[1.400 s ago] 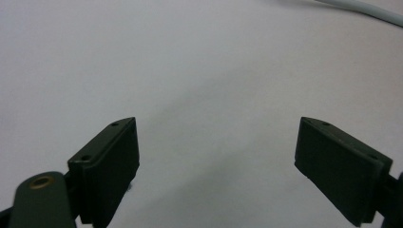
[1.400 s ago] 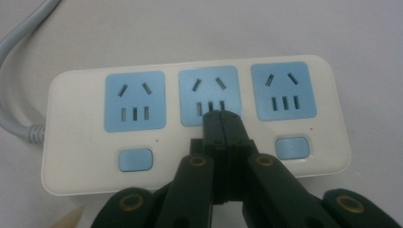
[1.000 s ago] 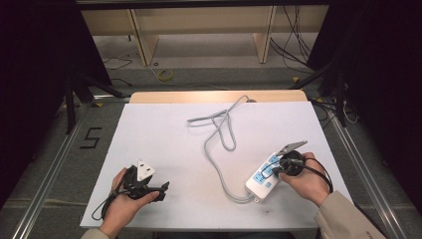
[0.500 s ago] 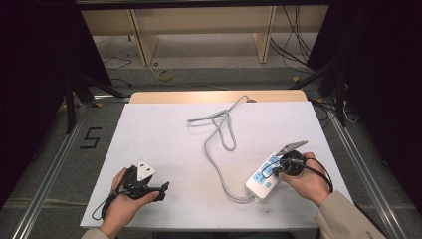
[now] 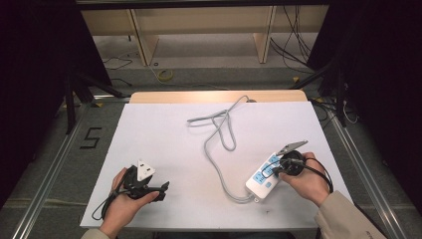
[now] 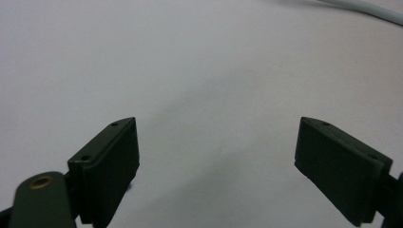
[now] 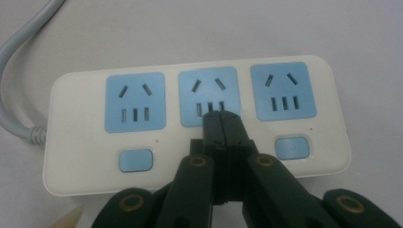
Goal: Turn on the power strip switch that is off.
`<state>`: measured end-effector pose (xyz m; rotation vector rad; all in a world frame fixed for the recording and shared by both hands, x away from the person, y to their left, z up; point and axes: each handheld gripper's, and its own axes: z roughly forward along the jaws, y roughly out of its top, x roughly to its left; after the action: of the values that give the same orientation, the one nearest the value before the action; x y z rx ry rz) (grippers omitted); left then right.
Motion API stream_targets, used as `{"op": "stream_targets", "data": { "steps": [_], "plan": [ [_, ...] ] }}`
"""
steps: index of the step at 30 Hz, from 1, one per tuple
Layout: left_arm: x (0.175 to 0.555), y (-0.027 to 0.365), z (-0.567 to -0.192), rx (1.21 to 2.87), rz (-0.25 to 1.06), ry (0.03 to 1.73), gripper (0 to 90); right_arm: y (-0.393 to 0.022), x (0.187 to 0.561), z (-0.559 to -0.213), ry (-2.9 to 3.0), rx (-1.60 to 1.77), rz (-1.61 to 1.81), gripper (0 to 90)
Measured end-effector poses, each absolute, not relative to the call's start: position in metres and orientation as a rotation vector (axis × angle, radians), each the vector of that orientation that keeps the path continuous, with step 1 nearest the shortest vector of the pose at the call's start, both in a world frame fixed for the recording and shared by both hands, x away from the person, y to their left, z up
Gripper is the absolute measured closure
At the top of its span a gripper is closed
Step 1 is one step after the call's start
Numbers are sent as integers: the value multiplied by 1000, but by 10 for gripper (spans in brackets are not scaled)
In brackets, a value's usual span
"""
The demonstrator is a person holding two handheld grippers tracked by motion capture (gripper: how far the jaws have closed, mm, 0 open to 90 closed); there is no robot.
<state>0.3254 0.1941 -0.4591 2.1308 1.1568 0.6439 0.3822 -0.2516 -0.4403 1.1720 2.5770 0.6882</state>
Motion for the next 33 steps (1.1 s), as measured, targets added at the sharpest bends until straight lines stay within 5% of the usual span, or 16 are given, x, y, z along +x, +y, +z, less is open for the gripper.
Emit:
{"op": "stream_targets", "data": {
  "steps": [33],
  "plan": [
    [326,194,-459,2132,646,1154,144,-255,382,-438,2559,1176,718,900]
  ]
}}
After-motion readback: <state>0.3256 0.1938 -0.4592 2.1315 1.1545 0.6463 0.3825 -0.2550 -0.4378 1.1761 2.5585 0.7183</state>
